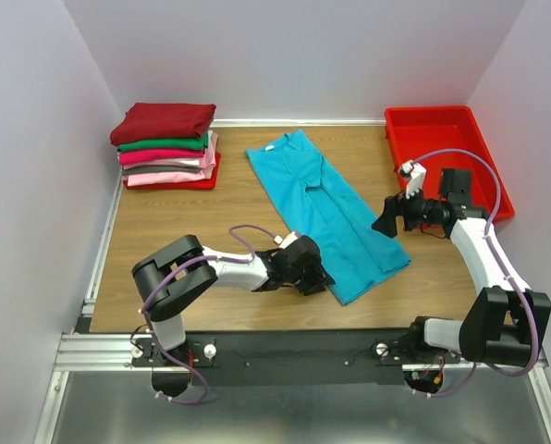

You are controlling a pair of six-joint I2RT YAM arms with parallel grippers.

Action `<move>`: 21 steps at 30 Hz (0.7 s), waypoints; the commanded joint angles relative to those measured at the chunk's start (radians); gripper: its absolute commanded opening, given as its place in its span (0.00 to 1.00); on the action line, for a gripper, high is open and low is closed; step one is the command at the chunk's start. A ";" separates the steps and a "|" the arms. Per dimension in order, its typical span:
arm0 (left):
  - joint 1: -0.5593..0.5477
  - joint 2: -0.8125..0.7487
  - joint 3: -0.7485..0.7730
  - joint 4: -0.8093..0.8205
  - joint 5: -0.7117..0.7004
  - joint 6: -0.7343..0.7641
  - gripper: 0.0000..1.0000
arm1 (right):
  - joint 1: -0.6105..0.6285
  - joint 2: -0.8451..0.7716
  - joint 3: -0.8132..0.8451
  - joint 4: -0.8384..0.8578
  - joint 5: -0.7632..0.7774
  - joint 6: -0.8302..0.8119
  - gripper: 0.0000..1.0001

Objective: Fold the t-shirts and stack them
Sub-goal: Fold the tshirt

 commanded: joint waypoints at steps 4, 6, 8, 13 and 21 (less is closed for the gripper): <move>0.019 0.060 0.052 -0.105 -0.085 0.003 0.43 | -0.012 -0.030 -0.013 0.012 -0.044 -0.002 1.00; 0.022 0.075 0.050 -0.100 -0.085 0.011 0.34 | -0.013 -0.032 -0.015 0.013 -0.044 -0.002 1.00; 0.022 0.081 0.046 -0.082 -0.083 0.017 0.19 | -0.015 -0.033 -0.017 0.012 -0.045 -0.004 1.00; 0.028 0.075 0.018 -0.019 -0.074 0.066 0.10 | -0.018 -0.035 -0.023 0.012 -0.066 -0.009 1.00; 0.086 -0.026 -0.140 0.019 -0.069 0.256 0.00 | -0.020 -0.041 -0.029 0.012 -0.082 -0.012 1.00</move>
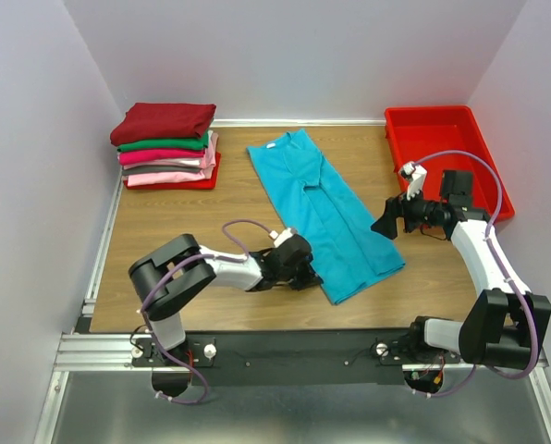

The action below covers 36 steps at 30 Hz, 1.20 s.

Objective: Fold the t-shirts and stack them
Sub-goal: Fold the tshirt

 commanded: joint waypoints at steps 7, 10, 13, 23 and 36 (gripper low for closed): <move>0.132 -0.220 -0.337 -0.049 -0.026 0.275 0.00 | -0.010 -0.026 -0.015 0.011 -0.039 -0.012 1.00; 0.155 -0.273 -0.375 -0.091 -0.041 0.311 0.00 | -0.010 -0.023 -0.015 0.009 -0.039 -0.014 1.00; 0.179 -0.345 -0.381 -0.140 -0.043 0.352 0.00 | -0.010 -0.022 -0.019 0.009 -0.043 -0.015 1.00; 0.205 -0.729 -0.316 -0.388 0.024 0.498 0.51 | -0.009 0.003 -0.028 -0.132 -0.242 -0.222 1.00; 0.201 -0.960 -0.027 -0.268 0.212 1.467 0.80 | 0.101 -0.105 -0.184 -0.407 -0.246 -1.099 0.98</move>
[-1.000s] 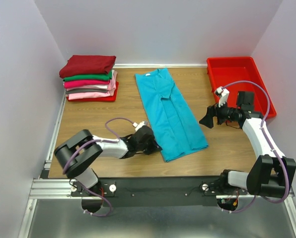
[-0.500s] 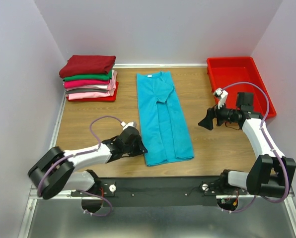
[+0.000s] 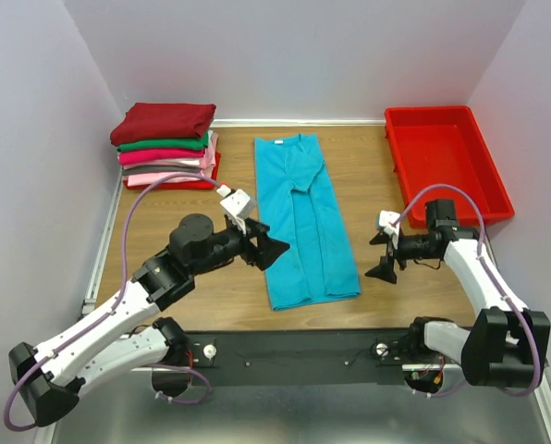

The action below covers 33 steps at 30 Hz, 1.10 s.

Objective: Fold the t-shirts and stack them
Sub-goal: Fold the tshirt

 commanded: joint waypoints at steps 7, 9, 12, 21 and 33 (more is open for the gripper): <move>-0.275 0.152 -0.050 -0.055 -0.075 1.021 0.80 | 0.323 -0.072 -0.084 -0.096 0.183 -0.356 0.93; -0.383 0.163 -0.102 -0.058 -0.080 1.024 0.79 | 0.359 -0.085 -0.100 -0.061 0.217 -0.310 0.93; -0.467 0.183 -0.141 -0.054 -0.095 1.015 0.78 | 0.397 -0.073 -0.123 -0.035 0.275 -0.281 0.90; -0.571 0.380 -0.184 0.007 -0.165 1.041 0.78 | 0.468 -0.042 -0.158 0.085 0.349 -0.204 0.88; -0.486 0.496 -0.201 0.106 -0.313 1.024 0.72 | 0.488 -0.050 -0.175 0.125 0.340 -0.172 0.87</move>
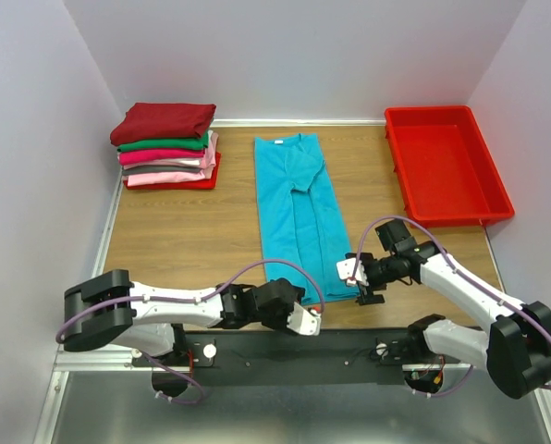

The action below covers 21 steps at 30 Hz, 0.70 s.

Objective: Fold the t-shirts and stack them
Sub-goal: Fold the tshirt

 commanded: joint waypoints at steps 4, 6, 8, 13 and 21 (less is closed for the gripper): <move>0.062 0.006 -0.017 0.046 -0.049 0.016 0.68 | 0.009 0.002 -0.018 0.036 0.002 0.020 0.86; 0.062 0.018 -0.015 0.040 -0.027 0.016 0.68 | 0.010 0.000 -0.019 0.036 0.004 0.021 0.86; 0.062 0.020 -0.017 0.026 0.017 0.010 0.68 | 0.010 0.000 -0.022 0.038 0.008 0.021 0.86; 0.062 -0.017 -0.022 0.008 0.118 0.010 0.71 | 0.010 0.013 -0.033 0.044 0.022 0.006 0.85; 0.060 -0.035 0.000 -0.017 0.159 -0.001 0.72 | 0.017 0.010 -0.044 0.045 0.027 0.003 0.84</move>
